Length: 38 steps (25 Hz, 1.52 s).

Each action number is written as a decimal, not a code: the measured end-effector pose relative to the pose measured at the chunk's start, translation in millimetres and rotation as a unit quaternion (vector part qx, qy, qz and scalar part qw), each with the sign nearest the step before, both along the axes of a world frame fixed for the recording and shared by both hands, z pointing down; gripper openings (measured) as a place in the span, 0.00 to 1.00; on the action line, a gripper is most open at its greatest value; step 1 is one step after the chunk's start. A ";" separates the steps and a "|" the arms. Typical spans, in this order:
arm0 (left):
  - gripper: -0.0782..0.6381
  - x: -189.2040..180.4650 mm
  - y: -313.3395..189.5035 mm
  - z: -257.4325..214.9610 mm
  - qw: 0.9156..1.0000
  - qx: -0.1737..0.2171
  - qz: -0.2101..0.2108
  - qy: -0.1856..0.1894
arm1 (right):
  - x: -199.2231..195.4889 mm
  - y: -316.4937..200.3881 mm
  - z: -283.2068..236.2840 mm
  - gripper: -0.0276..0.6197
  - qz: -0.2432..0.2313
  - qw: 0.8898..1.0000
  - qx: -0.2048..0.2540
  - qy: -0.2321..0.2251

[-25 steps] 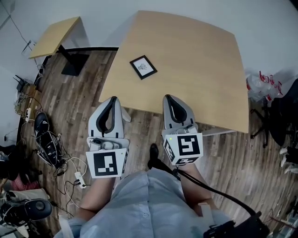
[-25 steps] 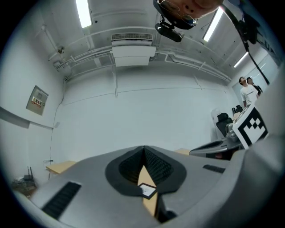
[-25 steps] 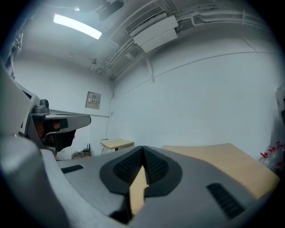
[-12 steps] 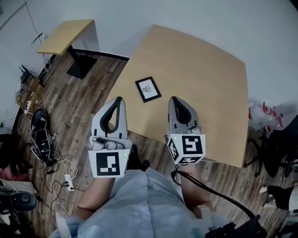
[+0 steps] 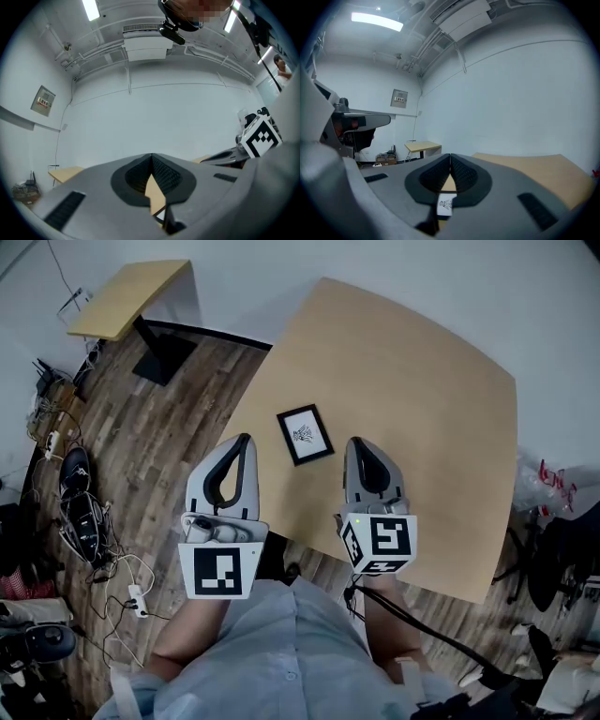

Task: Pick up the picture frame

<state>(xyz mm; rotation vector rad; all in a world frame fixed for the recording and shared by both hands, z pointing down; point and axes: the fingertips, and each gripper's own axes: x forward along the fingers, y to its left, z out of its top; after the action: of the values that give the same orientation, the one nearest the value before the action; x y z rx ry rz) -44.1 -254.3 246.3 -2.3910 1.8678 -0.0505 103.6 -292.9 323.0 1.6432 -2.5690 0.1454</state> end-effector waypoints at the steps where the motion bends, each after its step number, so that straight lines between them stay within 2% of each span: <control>1: 0.11 -1.7 -7.4 3.8 1.000 -0.006 0.001 0.001 | -1.6 -6.1 5.3 0.05 -0.001 1.000 -0.007 0.003; 10: 0.11 -15.7 -68.1 41.3 0.998 -0.066 0.012 0.002 | -10.5 -48.6 72.1 0.05 -0.005 0.995 -0.095 0.031; 18: 0.11 -25.5 -99.5 94.9 0.990 -0.141 0.017 0.005 | -19.3 -64.4 143.0 0.05 -0.019 0.982 -0.180 0.061; 28: 0.11 -31.1 -126.6 116.4 0.986 -0.167 0.019 0.002 | -23.1 -72.7 190.0 0.05 -0.030 0.967 -0.240 0.078; 34: 0.11 -28.1 -133.6 129.6 0.983 -0.182 0.024 0.003 | -20.0 -73.8 207.5 0.18 -0.029 0.962 -0.260 0.076; 38: 0.11 -29.7 -139.7 138.5 0.981 -0.193 0.028 0.003 | -21.5 -74.0 217.9 0.21 -0.032 0.958 -0.274 0.080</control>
<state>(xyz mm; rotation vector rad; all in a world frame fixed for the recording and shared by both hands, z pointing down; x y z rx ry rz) -73.8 -393.9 384.8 -2.6848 1.9415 -0.4407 82.1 -366.9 540.9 1.3006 -2.1833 0.6283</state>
